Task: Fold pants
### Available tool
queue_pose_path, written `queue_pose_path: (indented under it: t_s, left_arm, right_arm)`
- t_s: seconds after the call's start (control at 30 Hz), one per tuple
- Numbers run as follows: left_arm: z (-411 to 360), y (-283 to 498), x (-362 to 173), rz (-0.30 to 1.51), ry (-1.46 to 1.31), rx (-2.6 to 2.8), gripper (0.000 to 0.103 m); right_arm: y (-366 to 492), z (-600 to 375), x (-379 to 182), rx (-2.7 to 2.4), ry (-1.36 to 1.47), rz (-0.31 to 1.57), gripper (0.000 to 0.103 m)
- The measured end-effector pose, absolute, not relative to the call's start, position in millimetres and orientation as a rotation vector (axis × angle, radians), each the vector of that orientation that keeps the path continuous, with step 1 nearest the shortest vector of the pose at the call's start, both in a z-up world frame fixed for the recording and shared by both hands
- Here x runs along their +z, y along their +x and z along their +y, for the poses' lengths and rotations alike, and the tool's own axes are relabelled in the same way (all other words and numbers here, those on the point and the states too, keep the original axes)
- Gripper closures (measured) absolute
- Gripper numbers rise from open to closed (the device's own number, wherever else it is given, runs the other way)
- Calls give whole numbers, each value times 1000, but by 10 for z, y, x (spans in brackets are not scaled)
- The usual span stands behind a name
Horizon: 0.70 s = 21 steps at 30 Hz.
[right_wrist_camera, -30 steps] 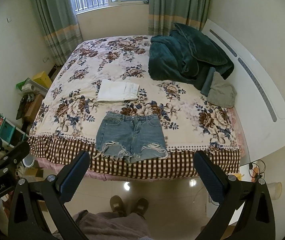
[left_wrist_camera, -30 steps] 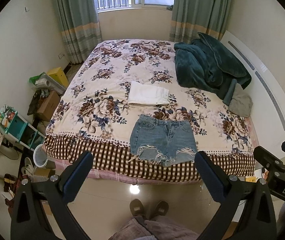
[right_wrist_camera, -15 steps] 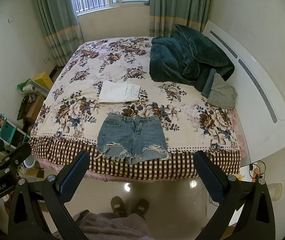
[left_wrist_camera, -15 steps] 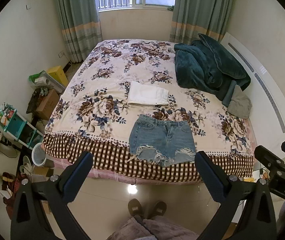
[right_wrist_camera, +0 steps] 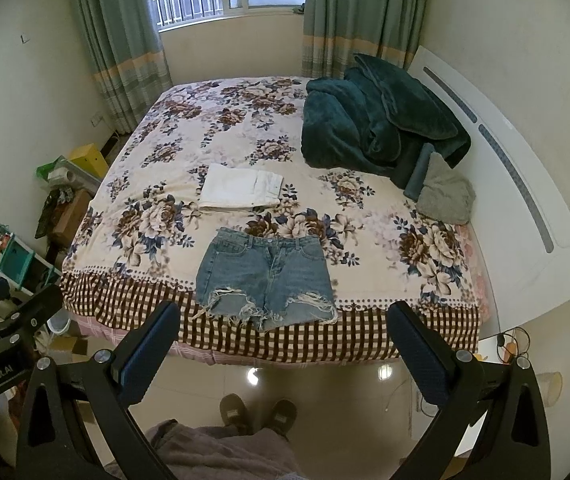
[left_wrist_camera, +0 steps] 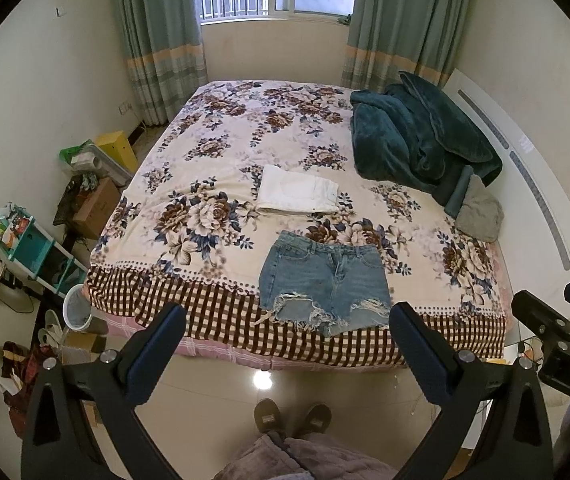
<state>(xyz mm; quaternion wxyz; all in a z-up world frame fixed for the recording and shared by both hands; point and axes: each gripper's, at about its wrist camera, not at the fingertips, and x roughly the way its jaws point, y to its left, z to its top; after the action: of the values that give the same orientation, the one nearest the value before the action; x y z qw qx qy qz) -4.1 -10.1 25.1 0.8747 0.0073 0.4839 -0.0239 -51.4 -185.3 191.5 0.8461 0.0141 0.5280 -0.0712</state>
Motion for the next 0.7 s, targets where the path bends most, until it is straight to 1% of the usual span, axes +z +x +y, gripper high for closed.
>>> queue_pose_path:
  t_s: [0.7]
  left_arm:
    - [-73, -14, 299, 1004, 3, -57, 0]
  right_arm:
    - [-560, -1838, 1922, -152, 24, 1109, 0]
